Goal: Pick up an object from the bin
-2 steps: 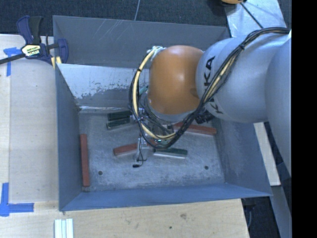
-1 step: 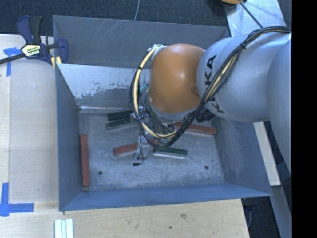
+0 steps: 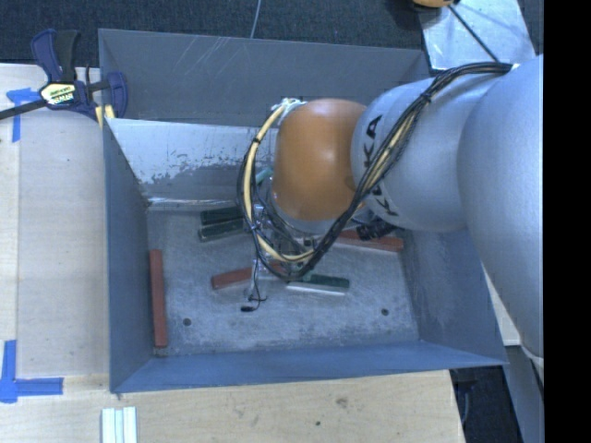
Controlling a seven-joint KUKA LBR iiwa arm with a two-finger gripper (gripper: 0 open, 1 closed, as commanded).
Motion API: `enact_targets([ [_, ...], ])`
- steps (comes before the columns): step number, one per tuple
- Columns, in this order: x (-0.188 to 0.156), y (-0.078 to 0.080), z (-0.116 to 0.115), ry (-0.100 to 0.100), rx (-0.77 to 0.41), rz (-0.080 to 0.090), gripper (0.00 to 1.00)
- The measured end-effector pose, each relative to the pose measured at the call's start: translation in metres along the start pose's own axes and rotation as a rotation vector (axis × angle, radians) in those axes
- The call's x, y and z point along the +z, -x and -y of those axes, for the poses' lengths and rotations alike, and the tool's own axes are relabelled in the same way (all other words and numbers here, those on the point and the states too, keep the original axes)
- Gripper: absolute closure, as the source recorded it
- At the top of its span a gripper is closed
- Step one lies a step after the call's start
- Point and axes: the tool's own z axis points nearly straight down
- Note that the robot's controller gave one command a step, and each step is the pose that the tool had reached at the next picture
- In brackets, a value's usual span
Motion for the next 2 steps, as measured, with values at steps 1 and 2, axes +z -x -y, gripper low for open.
enact_targets([
  [1, 0.047, 0.002, 0.002, -0.001, 0.017, -0.003, 0.0],
  [2, 0.016, 0.0, -0.001, -0.001, 0.079, -0.003, 0.0],
])
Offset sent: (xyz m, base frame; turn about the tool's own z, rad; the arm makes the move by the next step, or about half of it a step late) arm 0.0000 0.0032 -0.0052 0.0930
